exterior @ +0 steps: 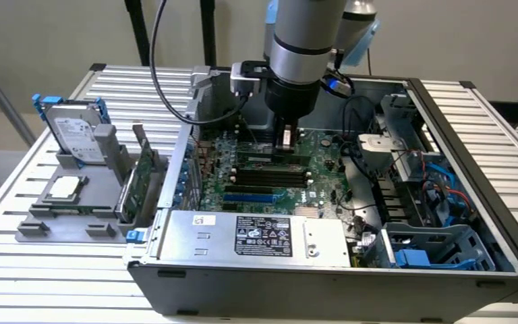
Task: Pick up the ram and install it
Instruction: 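Insert the ram into the slot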
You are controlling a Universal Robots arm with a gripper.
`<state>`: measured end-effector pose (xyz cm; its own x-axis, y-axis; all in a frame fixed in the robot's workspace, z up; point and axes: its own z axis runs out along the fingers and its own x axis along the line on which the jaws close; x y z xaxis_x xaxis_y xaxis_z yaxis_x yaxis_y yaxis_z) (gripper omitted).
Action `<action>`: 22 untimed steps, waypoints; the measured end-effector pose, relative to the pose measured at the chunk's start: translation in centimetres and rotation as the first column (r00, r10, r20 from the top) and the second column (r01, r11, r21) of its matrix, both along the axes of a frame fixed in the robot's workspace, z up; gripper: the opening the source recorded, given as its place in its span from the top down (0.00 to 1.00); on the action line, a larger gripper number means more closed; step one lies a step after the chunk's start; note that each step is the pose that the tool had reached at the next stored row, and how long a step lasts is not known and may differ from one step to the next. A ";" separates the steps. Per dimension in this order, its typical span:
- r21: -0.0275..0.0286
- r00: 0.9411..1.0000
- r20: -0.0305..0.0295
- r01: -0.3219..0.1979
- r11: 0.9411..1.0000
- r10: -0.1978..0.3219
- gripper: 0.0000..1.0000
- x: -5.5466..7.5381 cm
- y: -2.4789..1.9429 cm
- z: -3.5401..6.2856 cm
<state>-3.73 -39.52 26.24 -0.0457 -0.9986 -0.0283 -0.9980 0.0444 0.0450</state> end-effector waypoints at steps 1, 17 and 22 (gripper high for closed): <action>-0.003 1.000 0.000 0.000 1.000 0.000 1.00 0.0 0.00 -0.12; -0.045 1.000 0.001 0.000 0.999 0.000 1.00 0.0 -0.01 -2.25; -0.055 1.000 0.005 0.000 0.998 0.000 1.00 0.0 -0.01 -2.83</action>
